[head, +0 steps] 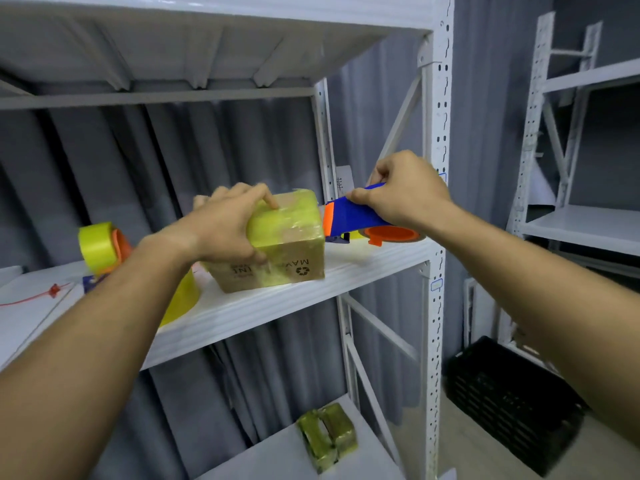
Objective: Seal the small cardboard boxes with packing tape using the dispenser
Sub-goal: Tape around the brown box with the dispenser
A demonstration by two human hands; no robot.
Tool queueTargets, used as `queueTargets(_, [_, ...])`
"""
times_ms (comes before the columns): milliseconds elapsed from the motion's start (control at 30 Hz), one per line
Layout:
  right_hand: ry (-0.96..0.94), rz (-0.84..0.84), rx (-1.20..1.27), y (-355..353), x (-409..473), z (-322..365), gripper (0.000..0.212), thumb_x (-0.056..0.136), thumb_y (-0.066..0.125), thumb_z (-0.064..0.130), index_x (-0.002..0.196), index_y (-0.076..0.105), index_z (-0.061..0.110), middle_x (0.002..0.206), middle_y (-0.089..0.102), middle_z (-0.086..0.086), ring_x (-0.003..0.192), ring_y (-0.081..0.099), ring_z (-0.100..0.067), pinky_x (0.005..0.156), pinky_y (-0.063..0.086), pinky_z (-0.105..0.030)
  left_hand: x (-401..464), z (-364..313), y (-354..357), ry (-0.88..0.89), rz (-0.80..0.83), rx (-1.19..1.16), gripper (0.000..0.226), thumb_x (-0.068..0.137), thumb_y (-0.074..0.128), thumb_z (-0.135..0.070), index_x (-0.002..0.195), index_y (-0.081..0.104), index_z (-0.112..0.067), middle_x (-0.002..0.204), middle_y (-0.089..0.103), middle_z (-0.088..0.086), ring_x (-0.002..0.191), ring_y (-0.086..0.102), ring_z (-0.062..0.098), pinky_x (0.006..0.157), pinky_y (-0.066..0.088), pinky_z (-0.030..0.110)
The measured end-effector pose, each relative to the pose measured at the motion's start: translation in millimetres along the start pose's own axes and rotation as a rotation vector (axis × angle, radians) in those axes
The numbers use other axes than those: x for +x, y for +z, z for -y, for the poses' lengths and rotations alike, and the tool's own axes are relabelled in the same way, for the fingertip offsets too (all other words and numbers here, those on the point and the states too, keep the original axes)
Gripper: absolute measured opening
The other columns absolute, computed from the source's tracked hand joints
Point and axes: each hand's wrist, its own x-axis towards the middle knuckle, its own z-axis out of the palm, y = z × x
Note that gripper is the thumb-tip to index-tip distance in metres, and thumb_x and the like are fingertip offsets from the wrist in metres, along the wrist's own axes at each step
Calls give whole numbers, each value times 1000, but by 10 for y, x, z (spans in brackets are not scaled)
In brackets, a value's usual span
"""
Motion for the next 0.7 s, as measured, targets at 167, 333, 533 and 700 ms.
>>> queueTargets(167, [50,-89,-136,-129,-353,376,39,76,73,50,67,58,15,74,63,-3,76,59,-27,51,31,-26,-437,-39,29,51,-193,-19,78,51,78,-64,120,45,-47,124,46,-7,110,38,21,90,19,35])
queueTargets(333, [106,-175,-222,-294,-751,645,35,75,70,50,72,62,16,67,59,3,68,57,-25,52,29,-26,-818,-167,6,57,-277,-159,81,53,81,-64,123,49,-39,124,47,-2,117,49,27,104,38,44])
queueTargets(533, [132,-127,-322,-524,-1177,632,33,74,68,48,68,59,17,66,59,0,70,60,-28,54,36,-29,-1138,-452,74,89,-288,-161,84,52,79,-69,125,48,-39,125,47,-2,112,50,27,96,37,40])
queueTargets(700, [181,-97,-345,-615,-1501,459,39,75,69,53,65,52,19,77,62,-4,74,60,-30,59,38,-32,-1294,-702,329,84,-233,-242,84,53,77,-69,125,48,-39,125,47,0,117,49,28,95,38,42])
